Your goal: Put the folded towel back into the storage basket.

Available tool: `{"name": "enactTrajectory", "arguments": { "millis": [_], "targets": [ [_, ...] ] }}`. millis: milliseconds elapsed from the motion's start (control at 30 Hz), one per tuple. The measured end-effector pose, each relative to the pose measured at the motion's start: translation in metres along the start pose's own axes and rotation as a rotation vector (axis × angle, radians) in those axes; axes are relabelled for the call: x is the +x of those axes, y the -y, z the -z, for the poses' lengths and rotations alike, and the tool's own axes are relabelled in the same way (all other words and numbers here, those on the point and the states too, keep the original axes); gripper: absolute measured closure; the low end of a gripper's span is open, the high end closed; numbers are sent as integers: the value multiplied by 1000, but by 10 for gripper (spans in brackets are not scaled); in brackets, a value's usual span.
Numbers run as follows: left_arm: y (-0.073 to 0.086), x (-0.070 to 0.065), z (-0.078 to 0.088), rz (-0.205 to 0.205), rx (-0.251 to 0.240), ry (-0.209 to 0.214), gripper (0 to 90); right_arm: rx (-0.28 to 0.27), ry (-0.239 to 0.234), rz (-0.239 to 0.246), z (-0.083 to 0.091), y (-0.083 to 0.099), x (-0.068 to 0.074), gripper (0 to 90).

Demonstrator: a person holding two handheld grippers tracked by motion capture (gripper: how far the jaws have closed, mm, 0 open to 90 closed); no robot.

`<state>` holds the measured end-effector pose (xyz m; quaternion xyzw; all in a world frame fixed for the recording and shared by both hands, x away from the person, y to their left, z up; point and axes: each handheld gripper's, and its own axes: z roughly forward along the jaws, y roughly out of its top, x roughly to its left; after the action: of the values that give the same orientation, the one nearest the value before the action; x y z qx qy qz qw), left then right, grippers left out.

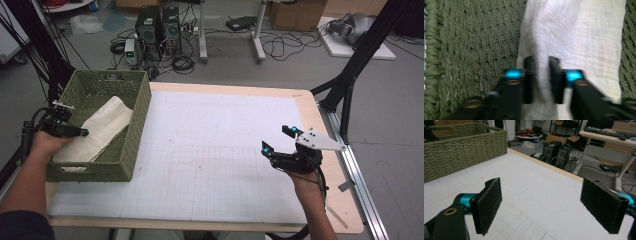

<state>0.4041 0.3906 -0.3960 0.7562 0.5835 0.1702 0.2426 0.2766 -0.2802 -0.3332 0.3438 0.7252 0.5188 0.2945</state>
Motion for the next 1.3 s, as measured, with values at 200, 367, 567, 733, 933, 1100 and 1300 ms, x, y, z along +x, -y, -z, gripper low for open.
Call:
{"name": "enactTrajectory", "arguments": {
  "millis": [200, 367, 567, 733, 933, 1100, 1300],
  "targets": [
    [-4, -13, 7, -162, -56, -42, 861, -1, 0, -7, -1, 2, 0, 169],
    [-5, -30, 7, -295, -29, -71, 837, -2, -5, -7, -4, 1, 2, 169],
    [-5, -43, 6, -369, -23, 7, 799, -2, 1, -12, -6, 0, 2, 169],
    [-3, -49, 1, -355, 32, 158, 725, -2, -1, -7, -7, -1, 3, 169],
    [-2, -53, 0, -273, 107, 267, 612, -5, 1, -8, -8, -2, 3, 169],
    [-5, -51, 9, -229, 21, 312, 624, -2, 3, -7, -7, -1, 3, 169],
    [-7, -43, 17, -184, -115, 271, 628, -7, 6, -9, -7, -1, 1, 169]
  ]
}}
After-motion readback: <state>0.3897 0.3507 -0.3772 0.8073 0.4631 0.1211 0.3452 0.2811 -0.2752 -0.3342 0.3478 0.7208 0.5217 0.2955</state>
